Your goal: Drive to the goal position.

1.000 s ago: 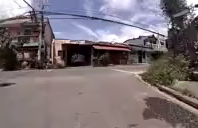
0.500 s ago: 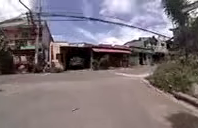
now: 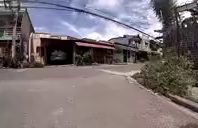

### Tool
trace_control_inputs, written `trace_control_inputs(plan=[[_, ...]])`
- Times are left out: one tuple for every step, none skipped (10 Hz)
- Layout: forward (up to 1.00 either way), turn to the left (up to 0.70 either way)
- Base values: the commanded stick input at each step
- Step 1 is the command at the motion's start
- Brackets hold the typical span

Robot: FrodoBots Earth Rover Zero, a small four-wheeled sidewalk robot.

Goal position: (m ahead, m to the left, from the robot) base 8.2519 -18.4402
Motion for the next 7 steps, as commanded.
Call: trace_control_inputs(plan=[[1.0,0.0],[1.0,0.0],[1.0,0.0],[1.0,0.0],[1.0,0.0],[1.0,0.0],[1.0,0.0]])
